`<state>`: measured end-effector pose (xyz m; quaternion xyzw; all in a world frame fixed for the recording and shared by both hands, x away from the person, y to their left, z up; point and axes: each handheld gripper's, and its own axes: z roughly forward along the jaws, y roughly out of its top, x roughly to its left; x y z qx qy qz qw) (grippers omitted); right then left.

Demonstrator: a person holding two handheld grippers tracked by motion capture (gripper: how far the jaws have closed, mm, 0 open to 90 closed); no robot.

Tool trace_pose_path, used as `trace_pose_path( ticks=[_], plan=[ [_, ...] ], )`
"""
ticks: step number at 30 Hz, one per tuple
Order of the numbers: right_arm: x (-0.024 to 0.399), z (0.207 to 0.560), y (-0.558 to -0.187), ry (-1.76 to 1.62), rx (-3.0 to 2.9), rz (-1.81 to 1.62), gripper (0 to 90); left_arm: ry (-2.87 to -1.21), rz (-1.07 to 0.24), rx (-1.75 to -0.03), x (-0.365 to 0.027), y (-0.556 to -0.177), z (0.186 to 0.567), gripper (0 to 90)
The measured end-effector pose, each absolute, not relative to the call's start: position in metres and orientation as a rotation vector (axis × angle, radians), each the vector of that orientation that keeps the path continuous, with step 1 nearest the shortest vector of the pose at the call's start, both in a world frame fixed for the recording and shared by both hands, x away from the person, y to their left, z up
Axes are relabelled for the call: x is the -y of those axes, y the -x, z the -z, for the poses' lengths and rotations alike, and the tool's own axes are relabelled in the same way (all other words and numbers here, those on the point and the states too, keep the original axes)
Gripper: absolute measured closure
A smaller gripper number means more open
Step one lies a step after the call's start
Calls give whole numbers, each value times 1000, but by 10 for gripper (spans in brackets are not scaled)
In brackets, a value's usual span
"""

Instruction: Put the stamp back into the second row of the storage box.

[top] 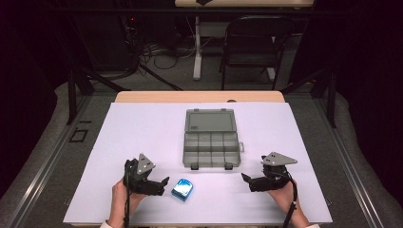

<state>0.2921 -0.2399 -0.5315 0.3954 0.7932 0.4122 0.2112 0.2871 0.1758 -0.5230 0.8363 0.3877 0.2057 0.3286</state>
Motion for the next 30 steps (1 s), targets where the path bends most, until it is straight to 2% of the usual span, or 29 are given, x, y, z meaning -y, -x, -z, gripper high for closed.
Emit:
trace_pose_path(
  ticks=[30],
  plan=[
    [237, 533, -293, -1098, -2212, -1146, 0, -2194, -483, -956, -141, -267, 521, 4]
  ],
)
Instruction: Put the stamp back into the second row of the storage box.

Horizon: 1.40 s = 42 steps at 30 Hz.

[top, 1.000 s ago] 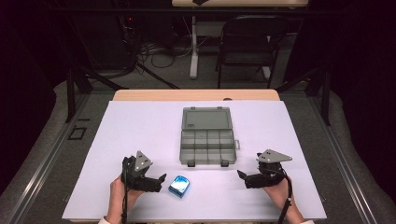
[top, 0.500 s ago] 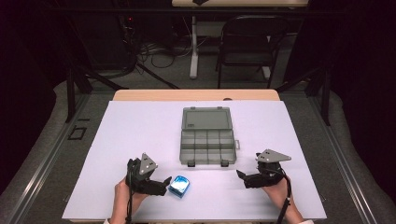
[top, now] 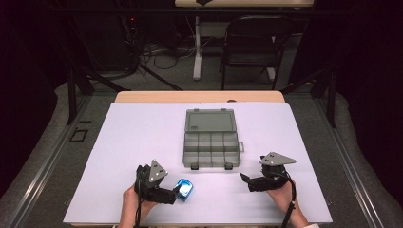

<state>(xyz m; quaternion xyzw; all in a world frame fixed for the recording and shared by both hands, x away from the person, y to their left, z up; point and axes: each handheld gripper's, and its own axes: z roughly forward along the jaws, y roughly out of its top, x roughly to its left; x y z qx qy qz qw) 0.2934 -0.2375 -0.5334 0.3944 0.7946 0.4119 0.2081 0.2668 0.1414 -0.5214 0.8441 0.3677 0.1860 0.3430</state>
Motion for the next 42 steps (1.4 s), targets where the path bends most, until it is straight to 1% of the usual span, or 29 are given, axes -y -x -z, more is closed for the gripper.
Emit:
trace_pose_path(
  ticks=[20, 25, 32, 35, 42],
  plan=[
    [237, 535, -294, -1092, -2213, -1134, 0, -2234, -451, -938, -123, -260, 533, 4],
    [237, 535, -294, -1096, -2218, -1128, 0, -2249, -399, -949, -121, -261, 538, 3],
    [236, 536, -295, -1095, -2221, -1125, 0, -2258, -401, -943, -118, -260, 541, 3],
    [236, 537, -295, -1095, -2226, -1125, 0, -2272, -383, -947, -115, -260, 543, 5],
    [235, 537, -295, -1097, -2229, -1126, 0, -2282, -381, -942, -112, -260, 547, 64]
  ],
)
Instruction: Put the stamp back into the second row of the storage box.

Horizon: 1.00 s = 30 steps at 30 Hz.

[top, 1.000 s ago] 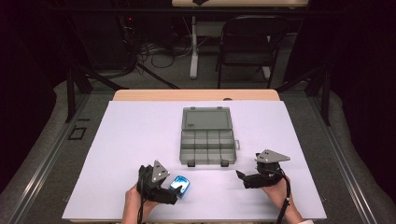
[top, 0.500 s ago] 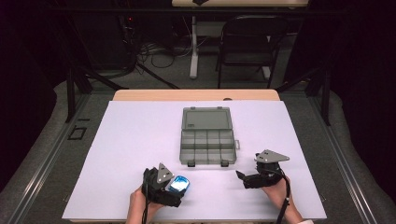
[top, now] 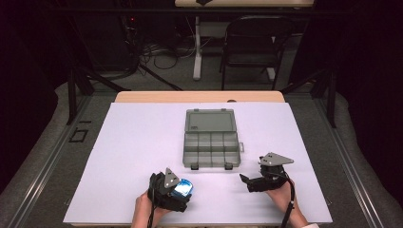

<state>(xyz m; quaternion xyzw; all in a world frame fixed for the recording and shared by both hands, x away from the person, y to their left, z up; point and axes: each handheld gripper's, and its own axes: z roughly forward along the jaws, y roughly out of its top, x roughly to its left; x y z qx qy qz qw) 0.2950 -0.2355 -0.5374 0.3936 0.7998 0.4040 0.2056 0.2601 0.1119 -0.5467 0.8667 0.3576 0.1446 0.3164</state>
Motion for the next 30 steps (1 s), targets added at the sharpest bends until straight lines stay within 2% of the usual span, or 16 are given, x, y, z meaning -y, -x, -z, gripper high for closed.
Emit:
trace_pose_path(
  ticks=[4, 8, 13, 24, 30],
  plan=[
    [235, 538, -296, -1087, -2238, -1126, 0, -2287, -383, -934, -109, -259, 548, 149],
    [235, 539, -296, -1087, -2241, -1121, 0, -2297, -377, -925, -107, -259, 551, 171],
    [235, 539, -296, -1091, -2241, -1117, 0, -2290, -347, -924, -109, -260, 553, 254],
    [235, 539, -295, -1083, -2243, -1117, 0, -2272, -327, -919, -108, -259, 557, 336],
    [234, 539, -295, -1085, -2248, -1115, 0, -2270, -312, -920, -109, -259, 558, 347]
  ],
)
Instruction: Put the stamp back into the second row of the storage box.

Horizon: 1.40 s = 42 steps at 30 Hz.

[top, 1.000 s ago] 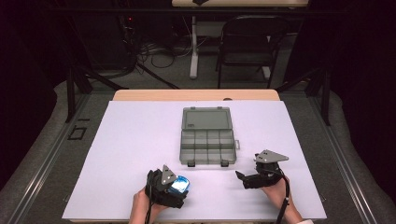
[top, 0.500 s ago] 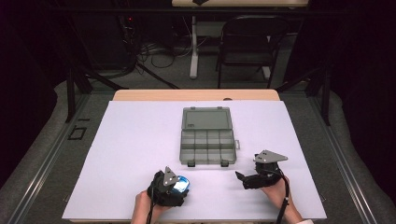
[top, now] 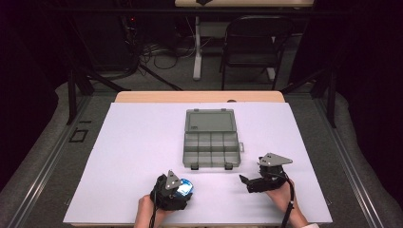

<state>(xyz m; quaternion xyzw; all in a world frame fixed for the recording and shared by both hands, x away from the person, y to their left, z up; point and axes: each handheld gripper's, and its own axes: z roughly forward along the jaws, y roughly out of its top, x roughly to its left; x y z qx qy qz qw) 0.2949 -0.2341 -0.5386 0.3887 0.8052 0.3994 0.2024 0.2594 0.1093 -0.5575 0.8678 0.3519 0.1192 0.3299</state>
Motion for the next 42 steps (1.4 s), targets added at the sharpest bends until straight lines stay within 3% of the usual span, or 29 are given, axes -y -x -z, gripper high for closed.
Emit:
trace_pose_path(
  ticks=[7, 12, 42],
  plan=[
    [233, 539, -295, -1074, -2253, -1121, 1, -2265, -323, -916, -110, -259, 558, 355],
    [233, 539, -295, -1072, -2255, -1118, 1, -2266, -320, -901, -110, -258, 558, 407],
    [236, 540, -296, -1079, -2253, -1115, 2, -2272, -331, -818, -116, -259, 549, 413]
  ],
)
